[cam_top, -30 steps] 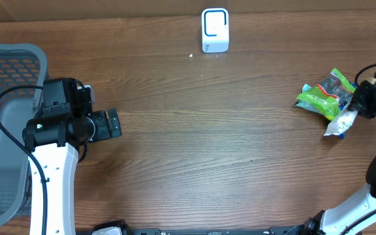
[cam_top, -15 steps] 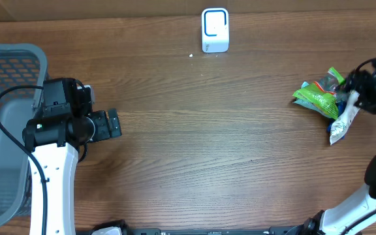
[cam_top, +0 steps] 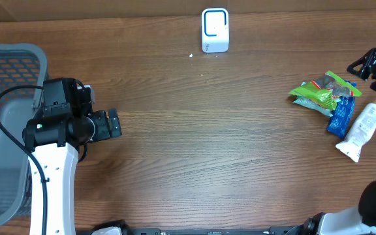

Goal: Scan the item barcode

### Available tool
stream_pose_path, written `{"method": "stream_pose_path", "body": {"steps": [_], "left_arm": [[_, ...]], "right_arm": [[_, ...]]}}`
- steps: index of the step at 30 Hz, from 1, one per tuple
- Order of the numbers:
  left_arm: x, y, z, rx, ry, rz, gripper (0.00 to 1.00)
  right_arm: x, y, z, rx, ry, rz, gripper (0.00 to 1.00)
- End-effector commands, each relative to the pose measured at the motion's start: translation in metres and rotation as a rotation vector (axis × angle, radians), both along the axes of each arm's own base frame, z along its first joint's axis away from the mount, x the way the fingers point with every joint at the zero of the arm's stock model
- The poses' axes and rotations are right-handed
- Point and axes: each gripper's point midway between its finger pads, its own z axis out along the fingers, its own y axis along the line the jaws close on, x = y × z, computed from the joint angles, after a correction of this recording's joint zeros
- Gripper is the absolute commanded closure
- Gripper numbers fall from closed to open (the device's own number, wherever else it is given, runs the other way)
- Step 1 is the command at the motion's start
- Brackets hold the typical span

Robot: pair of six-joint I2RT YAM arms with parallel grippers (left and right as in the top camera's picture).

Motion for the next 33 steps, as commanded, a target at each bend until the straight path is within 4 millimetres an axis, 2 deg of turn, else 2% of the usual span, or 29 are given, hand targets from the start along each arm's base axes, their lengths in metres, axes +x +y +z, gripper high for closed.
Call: {"method": "stream_pose_path", "body": {"steps": [1, 7, 18, 23, 28, 29, 30, 33], "left_arm": [[0.000, -0.002, 0.001, -0.001, -0.004, -0.022, 0.00], [0.000, -0.002, 0.001, -0.001, -0.004, -0.022, 0.00], [0.000, -0.002, 0.001, -0.001, -0.004, -0.022, 0.00], [0.000, -0.002, 0.001, -0.001, -0.004, -0.022, 0.00], [0.000, -0.002, 0.001, -0.001, -0.004, -0.022, 0.00], [0.000, -0.002, 0.001, -0.001, -0.004, -0.022, 0.00], [0.000, -0.002, 0.001, -0.001, -0.004, -0.022, 0.00], [0.000, -0.002, 0.001, -0.001, -0.004, -0.022, 0.00]], "right_arm": [[-0.012, 0.027, 0.042, -0.034, -0.141, 0.093, 0.19], [-0.030, 0.050, 0.070, -0.073, -0.225, 0.146, 0.17], [-0.046, 0.071, 0.073, 0.008, -0.206, 0.188, 0.19], [-0.051, 0.085, 0.083, 0.045, -0.258, 0.263, 0.19], [-0.069, 0.103, 0.100, 0.036, -0.319, 0.318, 0.20], [-0.078, 0.106, 0.105, 0.030, -0.333, 0.322, 0.18], [-0.084, 0.108, 0.108, 0.027, -0.340, 0.322, 0.00], [-0.106, 0.117, 0.121, 0.015, -0.384, 0.319, 0.00]]}}
